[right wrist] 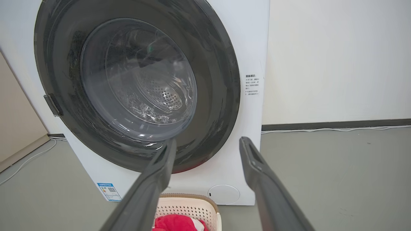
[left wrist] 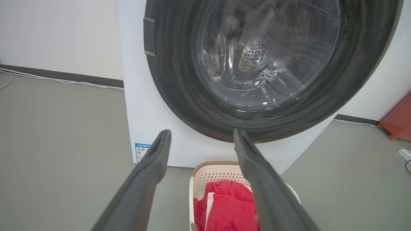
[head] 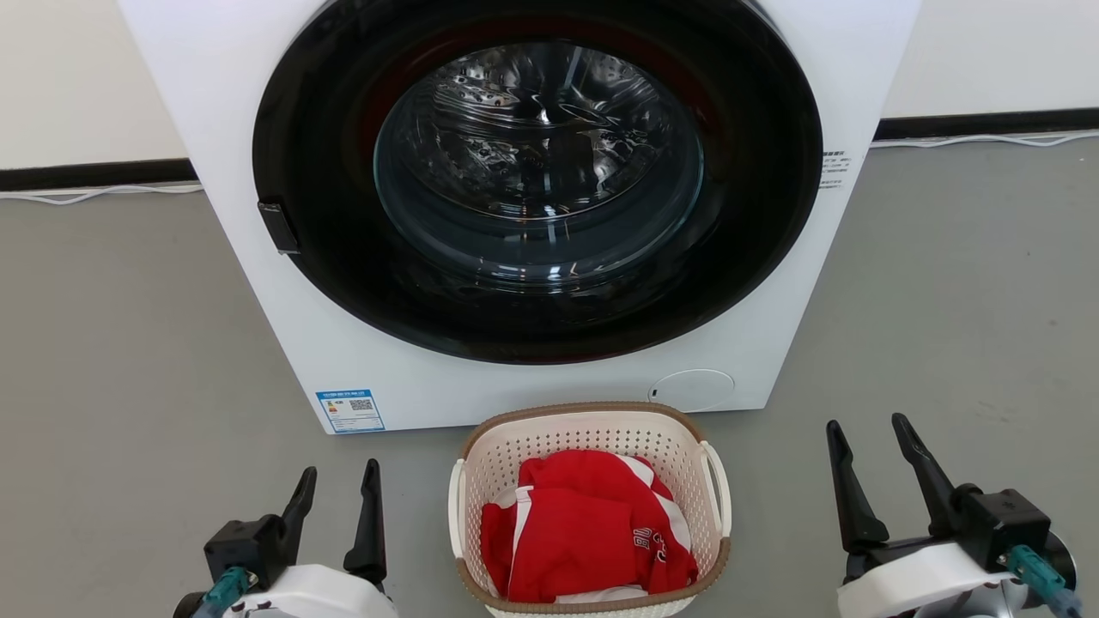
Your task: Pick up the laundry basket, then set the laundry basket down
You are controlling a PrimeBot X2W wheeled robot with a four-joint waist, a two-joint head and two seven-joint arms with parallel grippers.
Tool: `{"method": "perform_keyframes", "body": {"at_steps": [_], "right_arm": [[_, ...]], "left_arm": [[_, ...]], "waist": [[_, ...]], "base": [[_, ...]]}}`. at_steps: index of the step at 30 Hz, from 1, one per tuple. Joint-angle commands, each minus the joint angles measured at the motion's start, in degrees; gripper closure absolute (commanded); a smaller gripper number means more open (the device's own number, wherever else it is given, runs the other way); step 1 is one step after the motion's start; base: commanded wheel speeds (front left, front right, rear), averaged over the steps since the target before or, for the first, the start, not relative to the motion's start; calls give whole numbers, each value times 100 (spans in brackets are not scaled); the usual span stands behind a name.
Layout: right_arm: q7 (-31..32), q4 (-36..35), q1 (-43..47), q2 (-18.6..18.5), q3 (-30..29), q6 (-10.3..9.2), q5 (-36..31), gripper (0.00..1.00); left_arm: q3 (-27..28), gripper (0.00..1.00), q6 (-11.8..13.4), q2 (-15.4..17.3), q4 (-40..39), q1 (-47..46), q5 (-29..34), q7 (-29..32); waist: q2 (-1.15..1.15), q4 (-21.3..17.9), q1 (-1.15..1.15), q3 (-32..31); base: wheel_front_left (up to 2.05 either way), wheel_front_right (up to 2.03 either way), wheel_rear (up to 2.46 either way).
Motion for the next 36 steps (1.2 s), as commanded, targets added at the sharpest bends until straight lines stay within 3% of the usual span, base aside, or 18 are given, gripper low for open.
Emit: {"method": "perform_keyframes", "body": {"at_steps": [1,24,36], "right_arm": [[-126,-122,-178,-69,144,40,-188,0],[-166,-108,-252,-85,151,41,-272,0],[-166,-57,-624,54,-98,41,-377,0]], "left_arm": [[141,0,72,60,-125,-275,175,-84],[143,0,60,62,-76,-297,241,-124],[13,0,75,62,43,-728,92,-124]], "waist": [[0,4,0,1],[0,2,0,49],[0,40,0,621]], "base": [[0,0,0],[0,0,0],[0,0,0]]}}
